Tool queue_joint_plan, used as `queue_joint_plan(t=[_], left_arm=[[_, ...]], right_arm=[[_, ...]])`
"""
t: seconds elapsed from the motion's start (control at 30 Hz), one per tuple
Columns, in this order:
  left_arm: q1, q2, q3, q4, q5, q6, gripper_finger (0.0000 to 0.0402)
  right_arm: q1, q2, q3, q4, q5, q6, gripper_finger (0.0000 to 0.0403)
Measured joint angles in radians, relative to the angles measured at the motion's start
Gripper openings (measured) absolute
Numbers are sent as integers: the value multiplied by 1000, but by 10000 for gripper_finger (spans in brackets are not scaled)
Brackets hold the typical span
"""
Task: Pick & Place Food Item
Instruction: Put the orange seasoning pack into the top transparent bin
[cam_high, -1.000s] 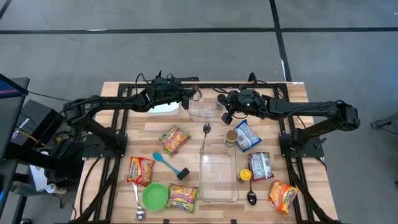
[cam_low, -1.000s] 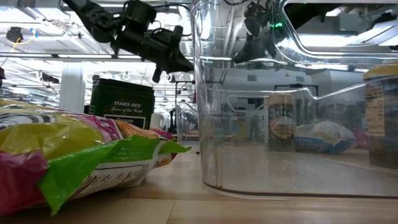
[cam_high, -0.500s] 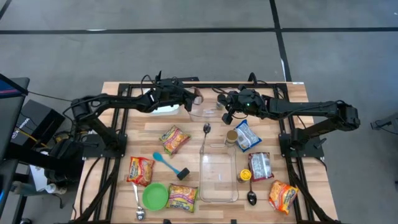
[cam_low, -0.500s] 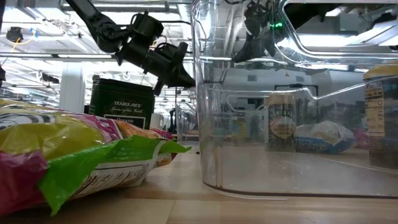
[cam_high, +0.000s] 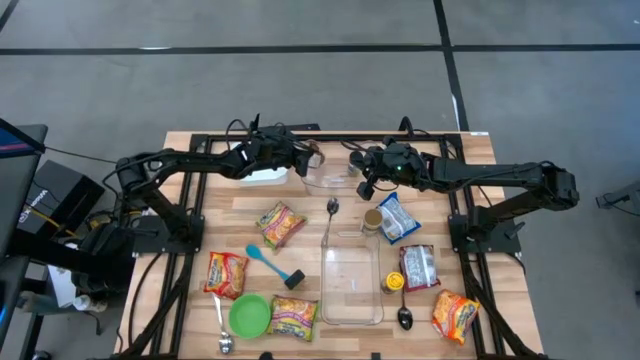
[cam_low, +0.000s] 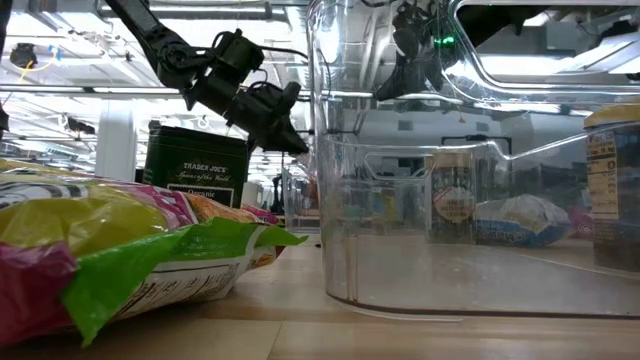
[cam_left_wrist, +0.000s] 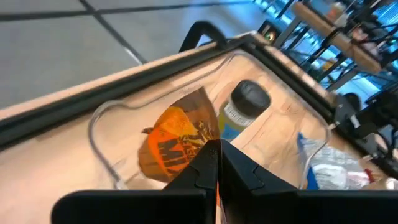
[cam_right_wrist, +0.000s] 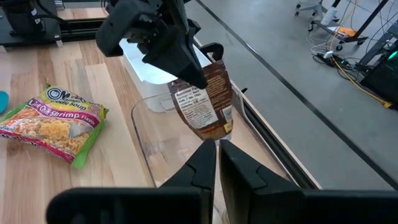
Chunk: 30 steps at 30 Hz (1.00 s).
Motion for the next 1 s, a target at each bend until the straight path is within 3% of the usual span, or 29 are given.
queue_joint_plan(t=[1.0], left_arm=[[4, 37, 0, -27, -46, -38, 0]], right_arm=[[0, 0, 0, 3, 0, 18, 14]])
